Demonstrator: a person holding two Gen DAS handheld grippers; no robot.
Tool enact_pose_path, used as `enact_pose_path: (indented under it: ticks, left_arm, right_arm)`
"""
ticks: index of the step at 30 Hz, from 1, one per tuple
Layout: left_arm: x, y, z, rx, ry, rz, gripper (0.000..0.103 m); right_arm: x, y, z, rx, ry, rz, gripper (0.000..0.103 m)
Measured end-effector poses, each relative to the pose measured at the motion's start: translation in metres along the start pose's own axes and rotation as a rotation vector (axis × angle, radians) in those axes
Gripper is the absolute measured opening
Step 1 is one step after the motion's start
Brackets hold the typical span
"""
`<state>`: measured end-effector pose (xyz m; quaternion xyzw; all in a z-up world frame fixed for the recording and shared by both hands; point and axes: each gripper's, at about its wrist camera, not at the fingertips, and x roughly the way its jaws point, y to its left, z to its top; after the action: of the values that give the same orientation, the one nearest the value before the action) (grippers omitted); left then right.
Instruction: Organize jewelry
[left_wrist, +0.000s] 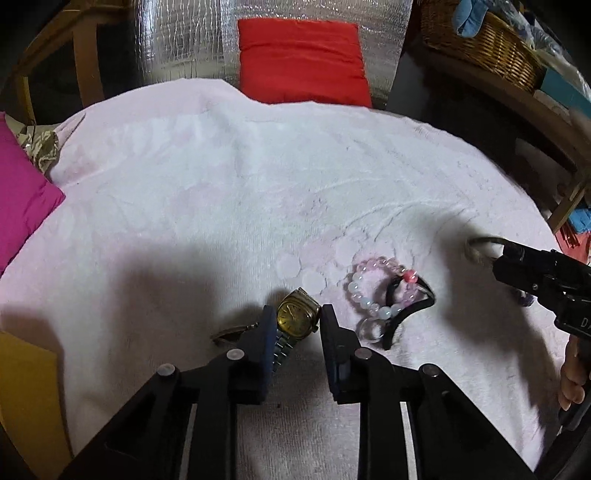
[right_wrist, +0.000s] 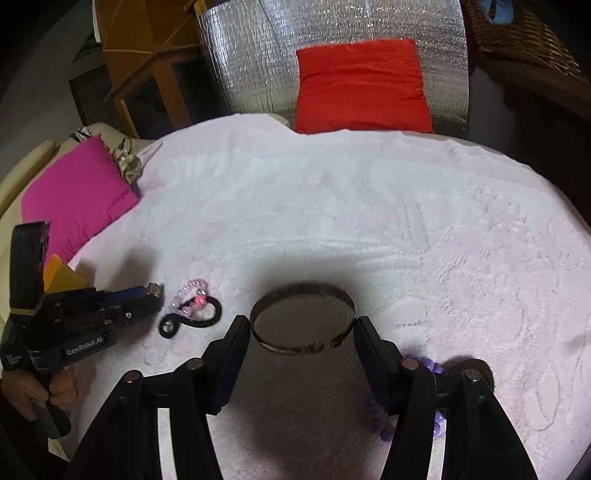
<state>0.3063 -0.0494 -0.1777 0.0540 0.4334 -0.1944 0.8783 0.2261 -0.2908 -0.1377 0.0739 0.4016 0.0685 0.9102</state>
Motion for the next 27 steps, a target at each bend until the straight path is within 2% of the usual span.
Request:
enact_pose_path:
  ticks: [1, 2, 7, 8, 9, 12, 14, 17, 21, 24, 26, 27]
  left_arm:
    - [-0.003, 0.002, -0.001, -0.005, -0.005, 0.000, 0.025]
    - [-0.008, 0.004, 0.000, -0.014, -0.014, 0.000, 0.025]
    - [-0.041, 0.015, -0.003, -0.062, -0.075, 0.003, 0.025]
    - [-0.048, 0.018, -0.004, -0.077, -0.087, -0.008, 0.014]
    - [-0.057, 0.020, -0.005, -0.085, -0.104, -0.020, 0.008]
    - [-0.079, 0.024, -0.006, -0.090, -0.159, -0.036, 0.005]
    - [-0.090, 0.025, -0.008, -0.088, -0.190, -0.043, 0.005]
    - [-0.095, 0.025, -0.010, -0.079, -0.193, -0.041, 0.005]
    - [-0.084, 0.027, -0.012, -0.048, -0.153, 0.031, 0.005]
    - [-0.067, 0.027, -0.015, -0.038, -0.104, 0.059, 0.011]
    - [-0.056, 0.024, -0.015, -0.033, -0.070, 0.057, 0.027]
    - [-0.050, 0.021, -0.014, -0.023, -0.067, 0.055, 0.031]
  right_arm:
    - [-0.003, 0.002, 0.000, -0.001, -0.007, 0.007, 0.041]
    - [-0.005, 0.004, 0.002, -0.003, 0.000, 0.005, 0.028]
    - [-0.014, 0.016, 0.001, -0.039, 0.003, -0.012, 0.028]
    - [-0.014, 0.015, 0.000, -0.036, 0.008, -0.011, 0.028]
    - [-0.014, 0.014, -0.001, -0.027, 0.013, -0.006, 0.028]
    - [-0.018, 0.012, -0.004, -0.019, 0.012, -0.011, 0.028]
    - [-0.020, 0.009, -0.004, -0.005, 0.013, -0.002, 0.022]
    - [-0.022, 0.004, -0.005, 0.014, 0.020, 0.003, 0.022]
    - [-0.023, 0.000, -0.007, 0.056, 0.026, 0.035, 0.021]
    - [-0.023, 0.002, -0.008, 0.057, 0.026, 0.049, 0.018]
    - [-0.024, 0.003, -0.008, 0.059, 0.020, 0.055, 0.018]
    - [-0.025, 0.003, -0.007, 0.063, 0.016, 0.059, 0.018]
